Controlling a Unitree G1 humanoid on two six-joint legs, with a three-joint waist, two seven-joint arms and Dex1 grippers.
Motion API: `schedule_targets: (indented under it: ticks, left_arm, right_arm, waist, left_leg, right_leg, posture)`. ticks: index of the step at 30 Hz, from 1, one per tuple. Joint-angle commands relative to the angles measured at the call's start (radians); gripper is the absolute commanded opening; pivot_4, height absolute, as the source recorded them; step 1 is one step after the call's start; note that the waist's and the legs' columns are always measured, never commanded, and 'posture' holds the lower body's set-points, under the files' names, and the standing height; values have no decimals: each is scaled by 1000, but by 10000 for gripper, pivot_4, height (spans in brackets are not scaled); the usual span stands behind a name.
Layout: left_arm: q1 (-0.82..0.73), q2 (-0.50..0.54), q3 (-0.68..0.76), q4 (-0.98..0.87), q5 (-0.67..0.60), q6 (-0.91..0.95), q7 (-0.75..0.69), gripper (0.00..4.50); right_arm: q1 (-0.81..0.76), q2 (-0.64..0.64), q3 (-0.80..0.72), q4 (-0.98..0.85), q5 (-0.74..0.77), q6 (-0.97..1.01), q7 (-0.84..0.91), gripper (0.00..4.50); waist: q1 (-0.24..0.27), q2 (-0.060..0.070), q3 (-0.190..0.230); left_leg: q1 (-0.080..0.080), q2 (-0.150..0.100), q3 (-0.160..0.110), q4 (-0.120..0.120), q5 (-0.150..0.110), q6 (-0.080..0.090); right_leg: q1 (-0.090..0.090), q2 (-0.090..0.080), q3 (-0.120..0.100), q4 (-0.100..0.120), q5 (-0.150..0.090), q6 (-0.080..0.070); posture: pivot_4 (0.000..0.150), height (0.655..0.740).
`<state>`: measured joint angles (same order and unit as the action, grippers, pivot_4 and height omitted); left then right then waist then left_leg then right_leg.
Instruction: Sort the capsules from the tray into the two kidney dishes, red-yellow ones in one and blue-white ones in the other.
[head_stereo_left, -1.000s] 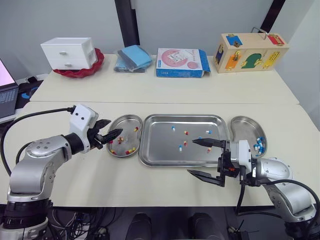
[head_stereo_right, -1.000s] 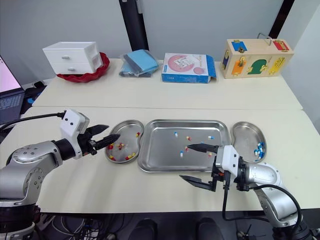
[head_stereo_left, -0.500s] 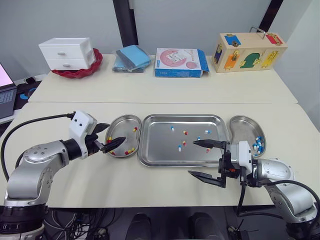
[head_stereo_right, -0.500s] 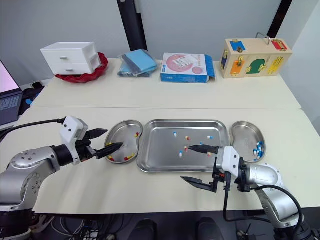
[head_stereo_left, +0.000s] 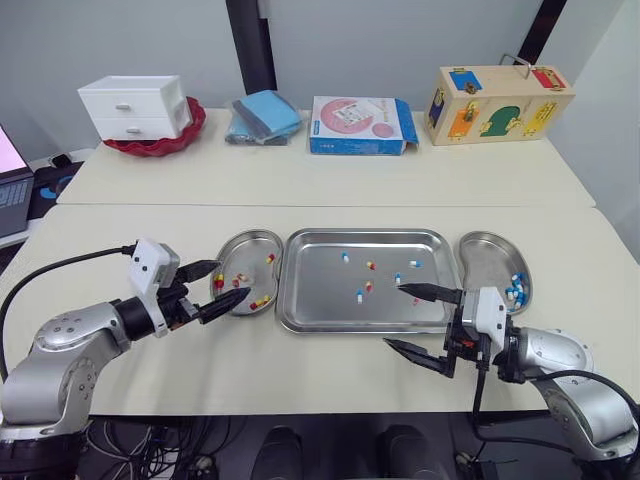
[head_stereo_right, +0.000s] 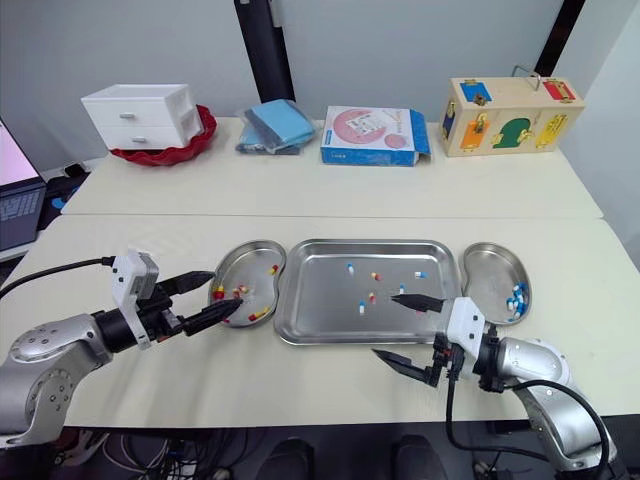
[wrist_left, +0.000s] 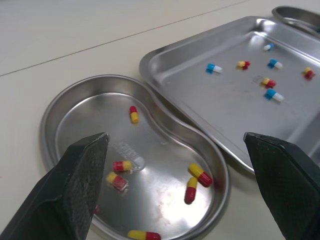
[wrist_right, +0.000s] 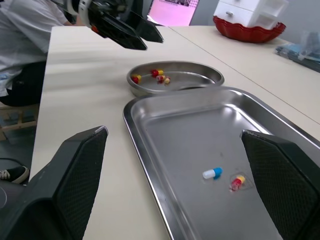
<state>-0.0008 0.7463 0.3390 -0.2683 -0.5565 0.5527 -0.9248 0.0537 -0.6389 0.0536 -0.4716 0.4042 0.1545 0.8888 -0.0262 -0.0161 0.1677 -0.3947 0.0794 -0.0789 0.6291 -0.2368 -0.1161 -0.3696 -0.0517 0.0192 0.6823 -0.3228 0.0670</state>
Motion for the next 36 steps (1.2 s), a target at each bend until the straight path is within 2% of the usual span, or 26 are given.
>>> schedule_targets:
  ticks: [1,7,9,14,20,28,36]
  left_arm:
    - [39,32,41,-43,18,-93,-39,44716]
    - [211,57,100,-58,59,-199,-94,44716]
    - [282,42,135,-49,64,-220,-93,44716]
    - [412,10,171,-20,87,-289,-110,44716]
    - [499,-13,189,32,106,-382,-129,44716]
    - [536,-38,185,34,102,-438,-125,44716]
    - [426,-70,55,-92,13,-467,-194,44716]
  right_arm:
    - [48,-47,-99,-75,-6,39,-42,45000]
    - [255,-124,-353,-108,21,80,-34,45000]
    - [345,-138,-462,-63,22,66,7,45000]
    - [464,-152,-581,53,4,16,87,45000]
    - [493,-170,-618,199,-34,-53,147,45000]
    - [481,-188,-628,239,-36,-30,150,45000]
    - [530,-164,-638,197,-52,-41,143,45000]
  waist:
    - [1,0,0]
    - [3,0,0]
    - [2,0,0]
    - [0,-1,0]
    - [0,-2,0]
    - [0,-2,-1]
    - [9,-1,-1]
  left_leg:
    - [0,0,0,0,0,0]
    - [0,0,1,-1,0,0]
    - [1,0,1,-1,0,0]
    - [1,0,1,0,0,0]
    - [2,0,2,0,0,0]
    - [2,0,2,0,0,0]
    - [2,0,2,0,0,0]
  right_leg:
    - [0,0,0,0,0,0]
    - [0,0,1,-1,0,0]
    - [0,0,0,-1,0,0]
    - [1,0,1,-1,-1,-1]
    - [1,0,2,-1,-2,-2]
    - [1,0,2,-1,-3,-4]
    - [1,0,2,-1,-2,-2]
  posture:
    - [1500,7078]
    - [1500,7078]
    - [1500,7078]
    - [1500,7078]
    - [1500,7078]
    - [1500,7078]
    - [1500,7078]
